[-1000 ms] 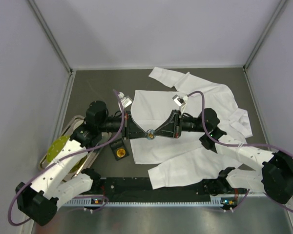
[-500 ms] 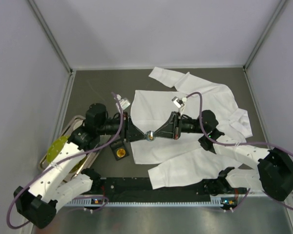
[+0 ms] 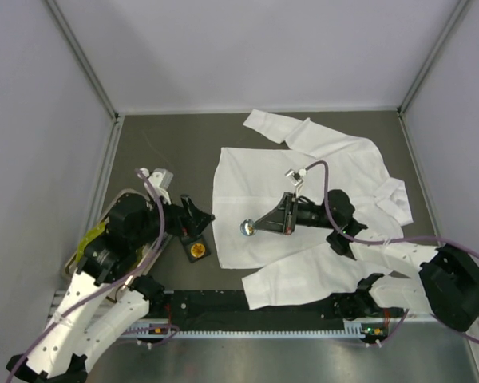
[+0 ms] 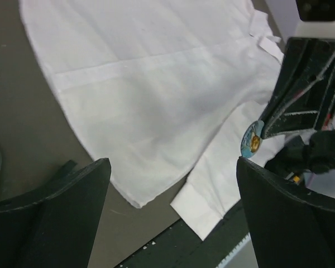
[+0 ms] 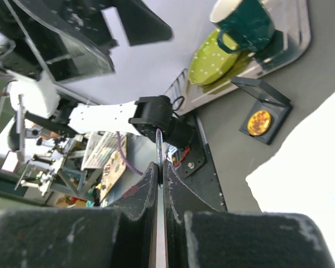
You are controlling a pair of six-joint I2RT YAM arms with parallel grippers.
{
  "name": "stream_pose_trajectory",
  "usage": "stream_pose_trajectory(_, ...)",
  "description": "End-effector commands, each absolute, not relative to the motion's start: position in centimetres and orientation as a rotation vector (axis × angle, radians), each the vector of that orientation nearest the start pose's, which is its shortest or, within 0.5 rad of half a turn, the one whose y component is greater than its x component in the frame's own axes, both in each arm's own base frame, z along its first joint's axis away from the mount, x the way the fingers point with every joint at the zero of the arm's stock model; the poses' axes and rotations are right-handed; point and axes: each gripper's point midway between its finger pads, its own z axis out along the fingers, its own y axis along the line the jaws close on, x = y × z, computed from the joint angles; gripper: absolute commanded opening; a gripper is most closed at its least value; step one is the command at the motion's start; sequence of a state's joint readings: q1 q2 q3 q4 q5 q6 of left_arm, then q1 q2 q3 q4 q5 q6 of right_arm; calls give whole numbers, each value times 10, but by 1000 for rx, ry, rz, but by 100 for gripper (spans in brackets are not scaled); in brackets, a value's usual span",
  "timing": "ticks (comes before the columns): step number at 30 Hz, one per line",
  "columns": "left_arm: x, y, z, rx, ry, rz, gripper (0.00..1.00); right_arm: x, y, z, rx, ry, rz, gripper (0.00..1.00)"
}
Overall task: Remove the brooch from the garment
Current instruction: Place the brooch in the brooch box.
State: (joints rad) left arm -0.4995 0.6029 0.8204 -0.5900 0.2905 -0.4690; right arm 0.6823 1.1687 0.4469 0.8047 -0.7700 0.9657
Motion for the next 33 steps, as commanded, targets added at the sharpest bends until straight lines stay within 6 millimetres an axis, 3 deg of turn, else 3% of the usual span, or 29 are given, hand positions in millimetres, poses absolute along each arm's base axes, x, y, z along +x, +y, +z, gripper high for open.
stream_pose_trajectory(1, 190, -117, 260, -26, 2016, -599, 99, 159, 324, 209, -472, 1813, 1730, 0)
stream_pose_trajectory(4, 188, -108, 272, -57, 1954, -585, 99, 153, 342, 187, -460, 1857, 1743, 0)
stream_pose_trajectory(5, 187, -106, 278, -60, 1925, -591, 99, 151, 349, 190, -462, 1819, 1758, 0)
stream_pose_trajectory(6, 186, -105, 281, -62, 1913, -594, 99, 153, 358, 170, -446, 1879, 1758, 0)
stream_pose_trajectory(9, 185, -104, 287, -47, 1875, -595, 99, 151, 382, 174, -441, 1806, 1842, 0)
stream_pose_trajectory(10, 186, -102, 286, -39, 1873, -580, 99, 152, 391, 152, -410, 1868, 1864, 0)
stream_pose_trajectory(11, 186, -102, 286, -38, 1869, -576, 99, 157, 401, 164, -417, 1795, 1895, 0)
stream_pose_trajectory(12, 187, -101, 286, -39, 1866, -569, 99, 152, 410, 160, -427, 1802, 1917, 0)
stream_pose_trajectory(13, 188, -101, 287, -31, 1861, -565, 99, 153, 418, 142, -411, 1854, 1910, 0)
stream_pose_trajectory(17, 190, -104, 289, -8, 1861, -563, 99, 159, 444, 141, -427, 1854, 1826, 0)
stream_pose_trajectory(18, 191, -104, 289, -4, 1861, -562, 99, 161, 446, 130, -426, 1924, 1786, 0)
stream_pose_trajectory(25, 189, -102, 286, -9, 1860, -555, 99, 164, 459, 112, -384, 1981, 1775, 0)
stream_pose_trajectory(33, 188, -102, 285, 0, 1859, -555, 99, 159, 477, 103, -438, 2025, 1743, 0)
